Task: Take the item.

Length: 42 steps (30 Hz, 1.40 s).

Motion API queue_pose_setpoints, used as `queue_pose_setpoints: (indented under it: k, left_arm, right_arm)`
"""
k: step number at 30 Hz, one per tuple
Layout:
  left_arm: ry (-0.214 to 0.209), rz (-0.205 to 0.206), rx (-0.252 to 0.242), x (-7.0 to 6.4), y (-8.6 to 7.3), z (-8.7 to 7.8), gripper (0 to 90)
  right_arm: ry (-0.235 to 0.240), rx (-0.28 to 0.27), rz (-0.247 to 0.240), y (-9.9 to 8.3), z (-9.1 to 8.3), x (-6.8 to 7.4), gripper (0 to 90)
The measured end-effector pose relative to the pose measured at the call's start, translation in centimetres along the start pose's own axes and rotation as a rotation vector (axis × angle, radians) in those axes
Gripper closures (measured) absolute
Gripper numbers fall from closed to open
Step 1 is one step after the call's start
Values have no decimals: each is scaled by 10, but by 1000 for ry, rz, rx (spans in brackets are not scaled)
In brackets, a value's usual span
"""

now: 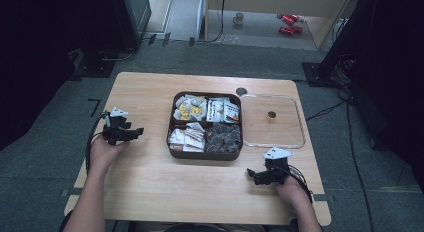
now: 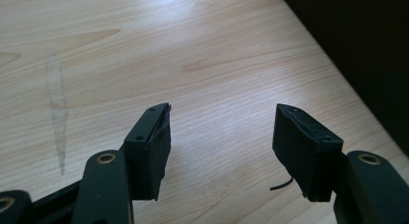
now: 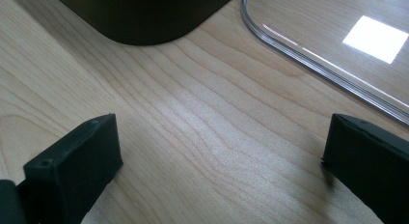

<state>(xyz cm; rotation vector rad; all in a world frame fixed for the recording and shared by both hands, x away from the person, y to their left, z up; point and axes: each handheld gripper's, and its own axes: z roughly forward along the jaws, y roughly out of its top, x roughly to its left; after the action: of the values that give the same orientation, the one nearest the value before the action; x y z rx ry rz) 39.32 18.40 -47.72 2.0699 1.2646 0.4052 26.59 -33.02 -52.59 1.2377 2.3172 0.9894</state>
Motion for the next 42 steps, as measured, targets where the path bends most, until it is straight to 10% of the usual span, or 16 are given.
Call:
queue_pose_setpoints:
  k: [42]
  left_arm:
    - [-184, 114, -41, -64, 53, -8, 449]
  right_arm:
    - [-1, 1, 0, 0, 0, 0, 0]
